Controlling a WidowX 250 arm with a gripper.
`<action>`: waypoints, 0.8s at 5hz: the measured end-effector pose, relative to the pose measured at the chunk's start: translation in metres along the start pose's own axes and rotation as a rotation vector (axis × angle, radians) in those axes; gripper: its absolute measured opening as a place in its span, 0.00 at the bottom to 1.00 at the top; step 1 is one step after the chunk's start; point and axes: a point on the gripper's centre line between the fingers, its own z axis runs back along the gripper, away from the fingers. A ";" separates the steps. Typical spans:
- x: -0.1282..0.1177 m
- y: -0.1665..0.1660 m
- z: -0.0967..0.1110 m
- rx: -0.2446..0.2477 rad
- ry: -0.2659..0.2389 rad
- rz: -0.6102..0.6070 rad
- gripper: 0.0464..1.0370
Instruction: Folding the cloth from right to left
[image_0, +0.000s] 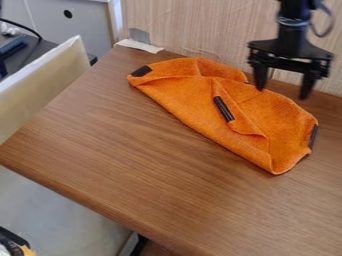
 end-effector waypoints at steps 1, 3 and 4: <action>-0.006 -0.028 -0.017 -0.003 0.036 -0.077 0.96; -0.016 -0.065 -0.044 -0.009 0.083 -0.167 0.96; -0.012 -0.063 -0.054 0.021 0.097 -0.177 0.96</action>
